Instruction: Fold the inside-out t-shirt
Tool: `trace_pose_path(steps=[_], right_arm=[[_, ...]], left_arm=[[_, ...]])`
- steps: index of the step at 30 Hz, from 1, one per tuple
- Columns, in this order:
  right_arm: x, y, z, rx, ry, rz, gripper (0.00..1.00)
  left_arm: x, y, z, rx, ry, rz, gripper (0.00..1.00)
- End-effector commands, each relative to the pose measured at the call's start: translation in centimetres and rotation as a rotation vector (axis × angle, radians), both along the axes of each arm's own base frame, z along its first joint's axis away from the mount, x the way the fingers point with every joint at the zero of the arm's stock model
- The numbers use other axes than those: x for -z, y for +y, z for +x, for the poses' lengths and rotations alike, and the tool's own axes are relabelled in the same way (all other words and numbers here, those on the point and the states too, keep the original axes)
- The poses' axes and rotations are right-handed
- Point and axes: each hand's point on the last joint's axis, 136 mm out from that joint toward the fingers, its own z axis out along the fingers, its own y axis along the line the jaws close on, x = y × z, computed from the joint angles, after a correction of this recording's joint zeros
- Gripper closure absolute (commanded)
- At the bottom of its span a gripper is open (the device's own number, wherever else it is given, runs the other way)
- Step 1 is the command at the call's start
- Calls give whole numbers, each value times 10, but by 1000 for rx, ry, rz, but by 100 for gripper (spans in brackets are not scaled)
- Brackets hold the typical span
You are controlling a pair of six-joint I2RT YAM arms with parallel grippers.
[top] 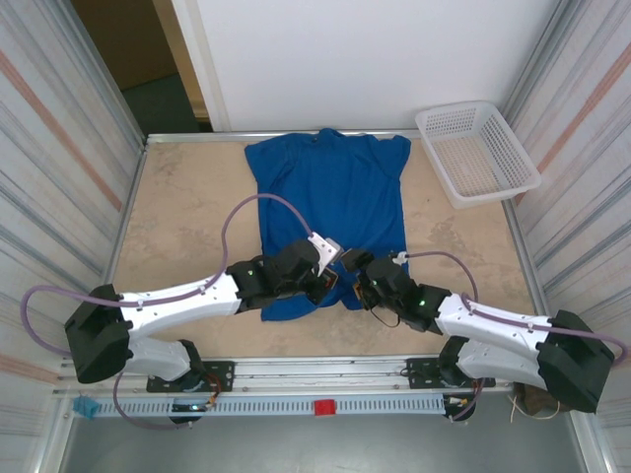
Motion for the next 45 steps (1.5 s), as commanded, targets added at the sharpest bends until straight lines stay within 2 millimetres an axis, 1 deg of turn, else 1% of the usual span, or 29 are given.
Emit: trace_pose_path(steps=[1,2,4,6,7,8,9,11,13,15,17,18,21,25,28,30,34,35,36,39,40,41,43,44,45], right_arm=[[-36,8,22,18,-88,44,24],[-40,11,24,8,-97,46,30],[-44,15,27,-7,-106,49,48],[-47,19,29,-19,-117,61,73],[-47,20,28,-25,-119,63,81],[-48,21,28,-30,-120,63,92],[-48,21,28,-34,-121,65,100],[-49,21,27,-41,-129,65,100],[-53,20,26,-45,-141,61,100],[-57,18,24,-50,-150,56,100],[-60,16,23,-52,-157,52,100],[-61,16,22,-53,-161,52,100],[-64,14,21,-53,-166,51,100],[-67,13,20,-54,-173,55,100],[-72,14,18,-59,-181,58,100],[-74,13,18,-60,-185,59,100],[-71,12,17,-57,-180,49,100],[-79,10,15,-55,-196,65,100],[-81,9,15,-53,-201,66,100],[-76,5,14,-51,-191,35,100],[-69,1,14,-47,-180,3,100],[-61,-4,12,-38,-156,-31,96],[-45,-13,12,-18,-127,-63,70],[-36,-17,11,-8,-112,-78,58],[-30,-20,10,1,-97,-89,47]], left_arm=[[-11,0,-7,21,-7,-43,100],[-9,0,-7,24,-5,-39,100],[-7,0,-8,28,-2,-36,100],[-7,-1,-8,29,-2,-37,100],[-7,-1,-7,28,-3,-38,100],[-8,-1,-7,27,-7,-40,100],[-10,-1,-6,24,-13,-42,100],[-11,2,-5,16,-25,-36,99],[-11,5,-3,7,-36,-28,82],[-8,9,-3,0,-44,-18,63],[-5,10,-5,4,-42,-18,52],[-3,10,-6,8,-40,-14,50],[4,9,-8,7,-52,3,46],[15,4,-7,-9,-80,41,43],[25,6,3,-65,-103,71,41],[29,10,12,-119,-131,93,39],[33,16,33,-207,-191,136,38],[37,16,37,-212,-186,141,39],[38,16,40,-219,-184,146,39],[41,18,41,-218,-189,149,39],[41,19,39,-218,-181,140,39],[40,22,35,-216,-172,128,39],[41,32,31,-227,-164,126,39],[43,40,30,-235,-164,134,38],[46,47,30,-249,-151,138,37]])
